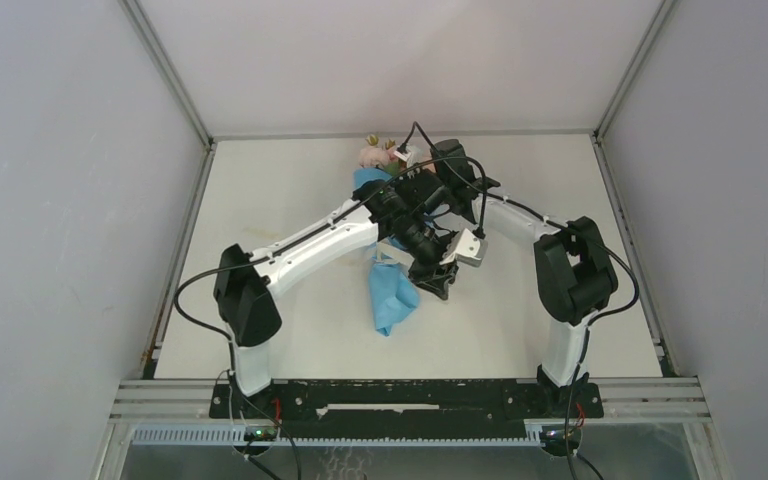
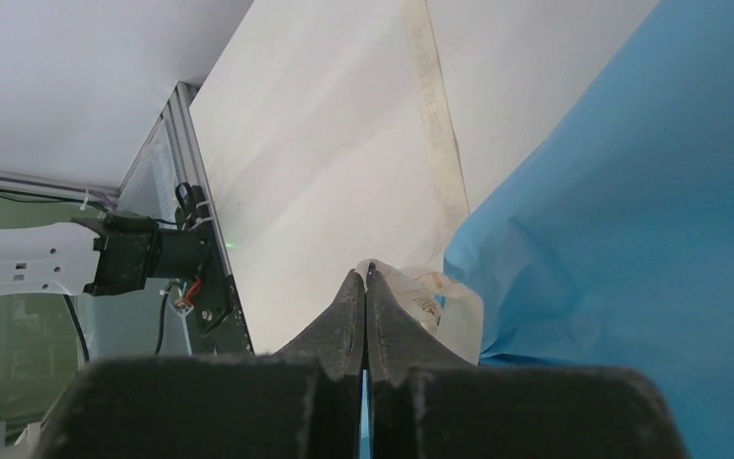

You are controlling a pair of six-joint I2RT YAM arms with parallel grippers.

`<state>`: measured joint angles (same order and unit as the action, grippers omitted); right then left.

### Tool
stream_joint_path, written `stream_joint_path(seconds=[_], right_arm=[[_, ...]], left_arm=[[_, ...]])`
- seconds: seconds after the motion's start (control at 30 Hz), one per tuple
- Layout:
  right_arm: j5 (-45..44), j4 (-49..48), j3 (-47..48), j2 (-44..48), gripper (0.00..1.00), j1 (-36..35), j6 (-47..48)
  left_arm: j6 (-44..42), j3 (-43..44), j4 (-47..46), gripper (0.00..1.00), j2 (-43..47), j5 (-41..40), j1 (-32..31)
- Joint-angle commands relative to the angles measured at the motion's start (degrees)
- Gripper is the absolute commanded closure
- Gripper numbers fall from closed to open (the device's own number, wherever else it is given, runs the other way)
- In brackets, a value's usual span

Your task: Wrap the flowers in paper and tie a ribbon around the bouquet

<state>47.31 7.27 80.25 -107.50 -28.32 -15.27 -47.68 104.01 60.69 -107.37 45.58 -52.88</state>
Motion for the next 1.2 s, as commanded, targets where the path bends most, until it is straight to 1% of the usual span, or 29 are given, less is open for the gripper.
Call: stream_joint_path(seconds=[0.0, 0.03, 0.1, 0.2, 0.27, 0.3, 0.33, 0.4, 0.43, 0.47, 0.53, 0.63, 0.67, 0.73, 0.77, 0.87, 0.93, 1.0, 1.07, 1.17], right_arm=[[-0.89, -0.34, 0.08, 3.7, 1.0, -0.45, 2.03], [-1.07, -0.28, 0.08, 3.7, 1.0, -0.56, 1.96], [-1.65, -0.15, -0.04, 3.94, 1.0, -0.77, 1.64], [-2.83, -1.49, -1.27, 4.92, 1.0, -1.06, 0.24], [-3.24, -2.37, -2.19, 5.55, 1.0, -1.29, -0.82], [-3.27, -2.57, -2.54, 5.76, 1.0, -1.25, -1.26], [-3.15, -3.07, -2.92, 6.16, 1.0, -1.38, -1.7], [-2.91, -3.93, -3.71, 6.82, 1.0, -1.44, -2.3], [-2.72, -4.58, -4.08, 7.13, 1.0, -1.42, -2.7], [-2.69, -5.35, -4.47, 7.41, 1.0, -1.39, -3.16], [-2.86, -6.62, -5.49, 7.73, 1.0, -1.56, -4.54], [-4.18, -9.75, -6.36, 7.75, 1.0, -2.18, -6.79], [-5.36, -9.65, -6.49, 7.75, 1.0, -2.65, -6.85], [-7.17, -8.75, -6.52, 7.83, 1.0, -3.84, -6.48], [-8.16, -8.22, -6.54, 7.84, 1.0, -4.47, -6.39], [-9.84, -8.35, -6.53, 7.6, 1.0, -5.51, -6.77], [-10.08, -8.73, -6.56, 7.4, 1.0, -5.84, -7.57], [-10.06, -9.25, -6.55, 7.31, 1.0, -5.92, -8.62], [-10.16, -9.47, -6.52, 7.43, 1.0, -6.08, -9.13], [-11.03, -8.63, -6.55, 8.19, 1.0, -6.29, -8.3]], left_arm=[[-3.36, -0.24, -0.56, 0.45, 1.69, -1.77, -0.12], [-4.59, -0.43, 0.04, 0.42, 2.56, -3.57, -0.09], [-7.68, -1.74, 1.89, 0.39, 5.12, -7.11, 0.28], [-9.53, -7.81, 2.81, 0.4, 11.23, -10.11, 2.45], [-8.1, -12.93, 0.6, 0.42, 16.33, -10.06, 5.21], [-6.35, -16.54, -2.42, 0.44, 19.45, -9.89, 7.13], [-3.87, -20.45, -6.91, 0.48, 22.96, -9.79, 9.27], [5.37, -30.54, -21.16, 0.6, 29.85, -11.26, 14.35], [10.67, -35.74, -30.01, 0.63, 33.12, -12.79, 16.07], [15.69, -40.91, -37.76, 0.64, 35.75, -15.0, 17.71], [21.76, -49.22, -48.72, 0.57, 39.09, -17.51, 19.91], [27.75, -58.03, -60.8, 0.5, 38.89, -19.6, 22.36], [30.69, -59.95, -67.0, 0.46, 38.23, -19.45, 23.3], [34.5, -63.07, -75.82, 0.37, 36.83, -18.35, 24.87], [35.6, -64.15, -79.9, 0.34, 35.89, -17.73, 25.23], [37.08, -66.46, -87.47, 0.32, 32.66, -14.75, 25.49], [39.55, -67.64, -92.15, 0.35, 30.26, -15.12, 25.51], [42.67, -68.7, -96.73, 0.41, 27.76, -16.16, 25.47], [44.84, -69.37, -100.18, 0.5, 26.31, -16.59, 25.59], [45.48, -69.68, -101.64, 0.66, 24.83, -15.87, 25.62]])
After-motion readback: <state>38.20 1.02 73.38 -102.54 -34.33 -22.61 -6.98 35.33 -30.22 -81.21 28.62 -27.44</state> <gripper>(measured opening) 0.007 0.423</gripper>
